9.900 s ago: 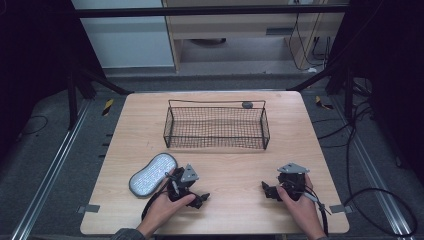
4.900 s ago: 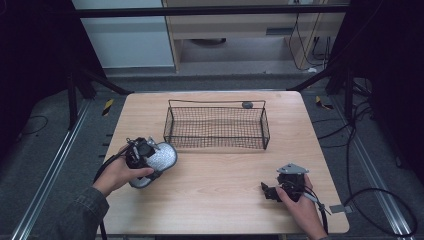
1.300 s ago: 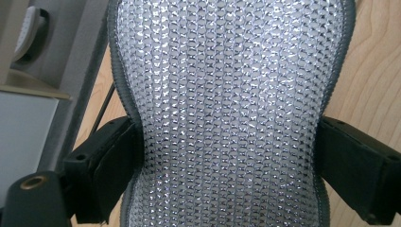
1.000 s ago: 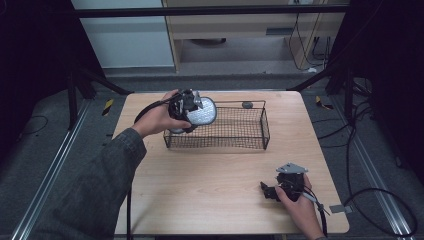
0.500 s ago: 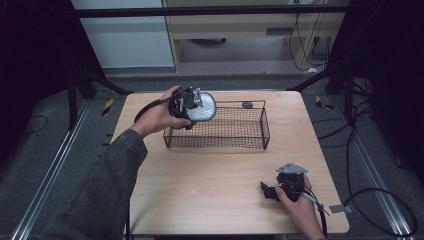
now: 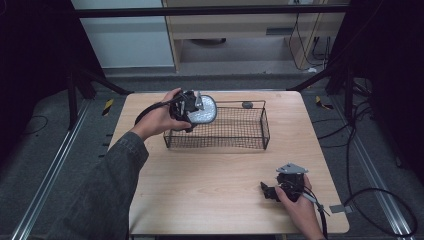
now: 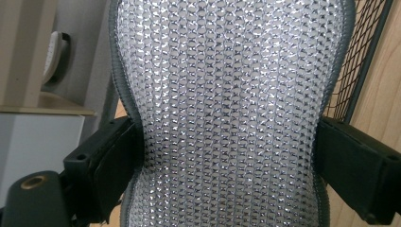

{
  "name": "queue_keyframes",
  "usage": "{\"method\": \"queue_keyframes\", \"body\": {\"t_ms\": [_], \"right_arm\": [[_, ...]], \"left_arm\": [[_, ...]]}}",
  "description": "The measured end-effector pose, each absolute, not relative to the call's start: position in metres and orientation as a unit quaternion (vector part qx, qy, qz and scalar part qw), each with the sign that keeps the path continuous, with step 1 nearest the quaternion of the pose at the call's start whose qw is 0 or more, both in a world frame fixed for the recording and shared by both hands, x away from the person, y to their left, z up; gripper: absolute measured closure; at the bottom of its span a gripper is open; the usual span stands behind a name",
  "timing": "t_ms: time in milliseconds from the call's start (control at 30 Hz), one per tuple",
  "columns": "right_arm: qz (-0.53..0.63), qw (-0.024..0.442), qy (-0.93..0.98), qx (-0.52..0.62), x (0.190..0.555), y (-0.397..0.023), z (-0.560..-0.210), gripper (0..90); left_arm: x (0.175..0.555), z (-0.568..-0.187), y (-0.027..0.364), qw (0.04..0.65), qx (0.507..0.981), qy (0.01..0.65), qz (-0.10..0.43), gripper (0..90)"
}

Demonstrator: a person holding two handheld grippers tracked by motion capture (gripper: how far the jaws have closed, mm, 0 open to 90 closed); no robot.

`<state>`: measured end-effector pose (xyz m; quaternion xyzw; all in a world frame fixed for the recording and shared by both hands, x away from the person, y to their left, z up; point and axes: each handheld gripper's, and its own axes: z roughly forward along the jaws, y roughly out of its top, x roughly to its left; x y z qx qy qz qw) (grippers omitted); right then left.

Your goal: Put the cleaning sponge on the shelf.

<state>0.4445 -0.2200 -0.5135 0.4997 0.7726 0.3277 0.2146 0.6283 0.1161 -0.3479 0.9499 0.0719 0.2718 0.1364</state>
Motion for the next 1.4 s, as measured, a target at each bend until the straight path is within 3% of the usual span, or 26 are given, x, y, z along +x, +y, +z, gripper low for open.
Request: {"method": "queue_keyframes", "body": {"t_ms": [1400], "right_arm": [[0.328,0.216,0.772,0.499,0.445,-0.22,-0.514,0.4]], "left_arm": [[0.652,-0.378,0.111,0.133,0.958,0.09,0.238,9.1]]}}
